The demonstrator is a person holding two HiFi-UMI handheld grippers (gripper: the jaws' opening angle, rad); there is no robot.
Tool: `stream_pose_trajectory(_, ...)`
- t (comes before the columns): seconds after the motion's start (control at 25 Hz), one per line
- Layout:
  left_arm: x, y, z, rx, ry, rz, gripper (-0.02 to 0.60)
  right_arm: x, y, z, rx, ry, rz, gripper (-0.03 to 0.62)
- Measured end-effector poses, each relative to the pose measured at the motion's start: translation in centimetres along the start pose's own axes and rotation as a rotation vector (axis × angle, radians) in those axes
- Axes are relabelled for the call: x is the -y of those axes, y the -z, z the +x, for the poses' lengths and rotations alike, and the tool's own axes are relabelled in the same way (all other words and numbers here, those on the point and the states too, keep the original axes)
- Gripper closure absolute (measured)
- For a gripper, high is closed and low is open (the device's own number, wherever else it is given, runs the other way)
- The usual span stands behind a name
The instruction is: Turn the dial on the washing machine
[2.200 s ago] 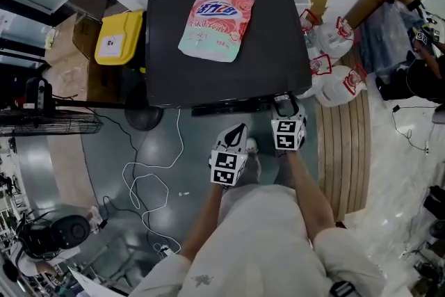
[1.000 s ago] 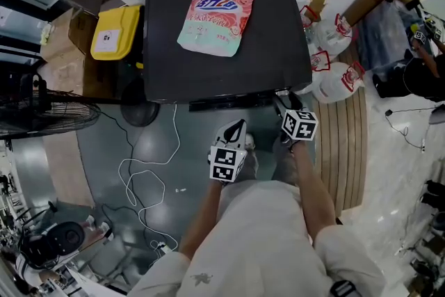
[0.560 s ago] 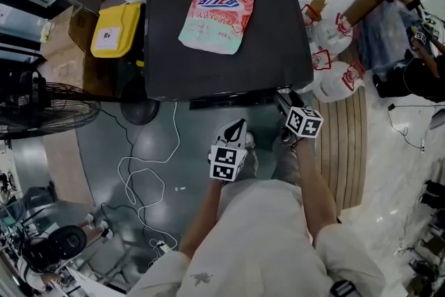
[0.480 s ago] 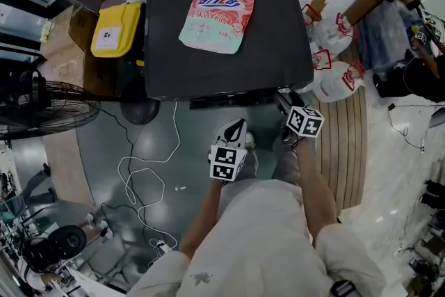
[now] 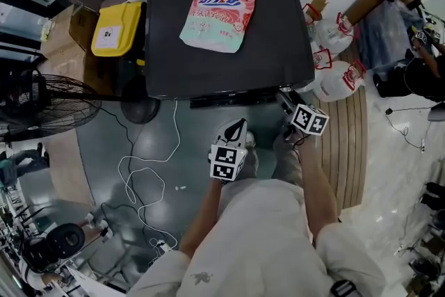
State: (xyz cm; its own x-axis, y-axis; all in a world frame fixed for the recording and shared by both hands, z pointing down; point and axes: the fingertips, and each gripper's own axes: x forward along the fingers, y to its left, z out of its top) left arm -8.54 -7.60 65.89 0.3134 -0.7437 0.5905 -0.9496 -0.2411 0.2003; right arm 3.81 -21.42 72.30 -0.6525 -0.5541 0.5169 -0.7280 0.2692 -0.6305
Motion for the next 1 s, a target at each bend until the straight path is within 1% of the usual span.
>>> stream_pose_trajectory(0.28,-0.16,0.09,0.04,0.000,0.003,0.000,0.569,-0.44,0.13,0.21,-0.002,-0.061,0.088,0.316)
stream_pose_trajectory(0.72,-0.12,0.35,0.01,-0.007,0.006,0.000,0.569,-0.57,0.07,0.14,0.012,-0.112,0.182,0.316)
stream_pose_trajectory(1.0,0.05,0.30,0.07,-0.008,0.008,-0.001,0.568,-0.52,0.03,0.11,0.020,-0.116,0.194,0.315)
